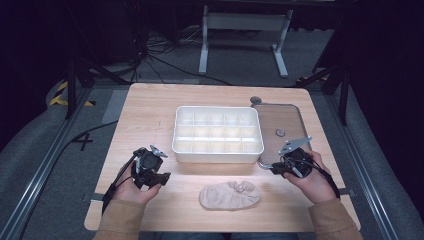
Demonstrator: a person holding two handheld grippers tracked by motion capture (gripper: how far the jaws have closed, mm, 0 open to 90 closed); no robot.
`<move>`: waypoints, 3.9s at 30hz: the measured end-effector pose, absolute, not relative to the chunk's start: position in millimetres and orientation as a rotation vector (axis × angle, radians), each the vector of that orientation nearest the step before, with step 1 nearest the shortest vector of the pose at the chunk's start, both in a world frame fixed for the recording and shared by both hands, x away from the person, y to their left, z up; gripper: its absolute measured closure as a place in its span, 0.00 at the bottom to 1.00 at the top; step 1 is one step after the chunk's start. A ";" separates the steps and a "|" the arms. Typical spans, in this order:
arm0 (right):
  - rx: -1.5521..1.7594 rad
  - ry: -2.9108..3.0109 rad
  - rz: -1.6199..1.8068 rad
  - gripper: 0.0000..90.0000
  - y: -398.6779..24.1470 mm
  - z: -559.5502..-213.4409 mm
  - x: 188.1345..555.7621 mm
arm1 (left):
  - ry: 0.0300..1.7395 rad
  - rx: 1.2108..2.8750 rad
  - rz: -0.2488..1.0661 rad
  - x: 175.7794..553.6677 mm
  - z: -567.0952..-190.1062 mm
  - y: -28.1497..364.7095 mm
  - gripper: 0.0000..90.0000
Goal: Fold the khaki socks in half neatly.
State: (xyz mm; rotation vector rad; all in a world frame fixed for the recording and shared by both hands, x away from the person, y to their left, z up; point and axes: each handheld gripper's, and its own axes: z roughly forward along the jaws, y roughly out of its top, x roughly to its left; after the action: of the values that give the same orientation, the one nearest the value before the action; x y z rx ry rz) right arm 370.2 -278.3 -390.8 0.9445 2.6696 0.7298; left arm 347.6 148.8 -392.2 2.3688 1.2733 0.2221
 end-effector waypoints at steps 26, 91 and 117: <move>0.771 2.797 0.904 1.00 -239.9 -388.1 349.4 | 1.153 2.290 -0.035 330.0 -385.5 107.7 0.75; 0.519 2.999 0.898 1.00 -155.1 -446.0 320.0 | 1.122 2.392 -0.160 331.6 -426.0 68.4 0.69; 0.486 2.988 0.898 1.00 -155.8 -446.3 316.7 | 1.091 2.489 -0.186 331.7 -440.4 50.6 0.89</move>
State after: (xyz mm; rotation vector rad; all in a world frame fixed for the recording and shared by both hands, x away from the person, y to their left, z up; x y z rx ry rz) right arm 316.7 -155.8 -446.3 0.4860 2.9880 0.8984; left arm 331.7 50.6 -440.4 2.4888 1.0911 -0.1862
